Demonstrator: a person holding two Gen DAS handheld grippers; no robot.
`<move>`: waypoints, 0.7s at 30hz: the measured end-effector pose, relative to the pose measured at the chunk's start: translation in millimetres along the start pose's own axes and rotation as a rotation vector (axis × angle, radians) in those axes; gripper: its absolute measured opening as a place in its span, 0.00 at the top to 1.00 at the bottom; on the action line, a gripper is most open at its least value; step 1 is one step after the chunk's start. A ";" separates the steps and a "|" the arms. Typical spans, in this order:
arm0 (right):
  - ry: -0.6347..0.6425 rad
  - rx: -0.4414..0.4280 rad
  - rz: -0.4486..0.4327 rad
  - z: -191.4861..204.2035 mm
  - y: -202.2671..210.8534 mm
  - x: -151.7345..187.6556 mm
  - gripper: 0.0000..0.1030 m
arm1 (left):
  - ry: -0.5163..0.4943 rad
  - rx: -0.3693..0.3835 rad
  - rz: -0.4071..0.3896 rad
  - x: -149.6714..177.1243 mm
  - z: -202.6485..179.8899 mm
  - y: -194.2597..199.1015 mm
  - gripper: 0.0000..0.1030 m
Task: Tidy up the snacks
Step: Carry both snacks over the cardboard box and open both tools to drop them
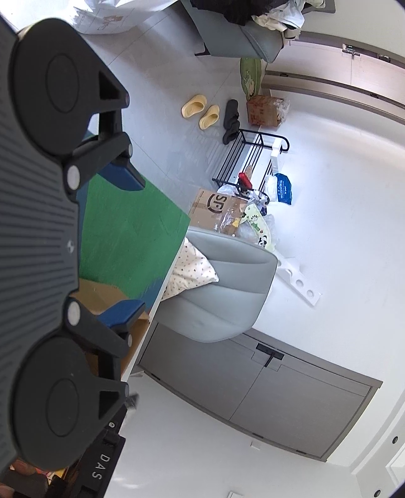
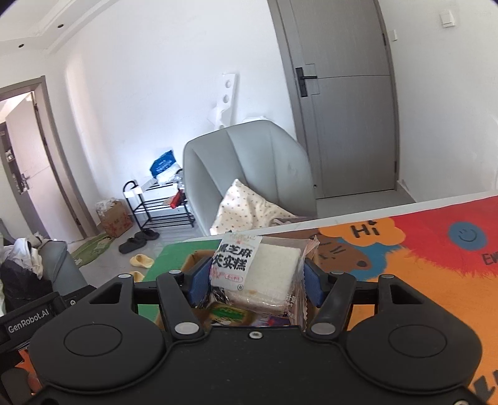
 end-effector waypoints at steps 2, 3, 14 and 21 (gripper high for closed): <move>-0.021 0.001 -0.009 -1.9 0.6 0.9 0.29 | -0.002 -0.008 0.002 -0.9 0.8 -2.4 0.24; -0.021 0.011 -0.010 -3.4 2.3 1.6 0.28 | -0.005 -0.013 0.002 -0.5 0.4 -2.5 0.23; -0.039 0.090 -0.005 -31.6 41.1 17.7 0.24 | -0.080 0.000 0.006 23.4 -25.5 8.8 0.12; -0.049 0.114 -0.025 -40.3 69.2 23.7 0.20 | -0.127 0.016 -0.008 32.7 -40.9 25.5 0.12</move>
Point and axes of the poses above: each gripper's, at about its wrist camera, not at the fingertips, and y roughly against the way its jaws point, z to its left, x to its underside, the point moved 7 cm from there along -y, roughly the way its jaws point, and after that the axes turned 14 degrees about -x, right-handed, at the moved point
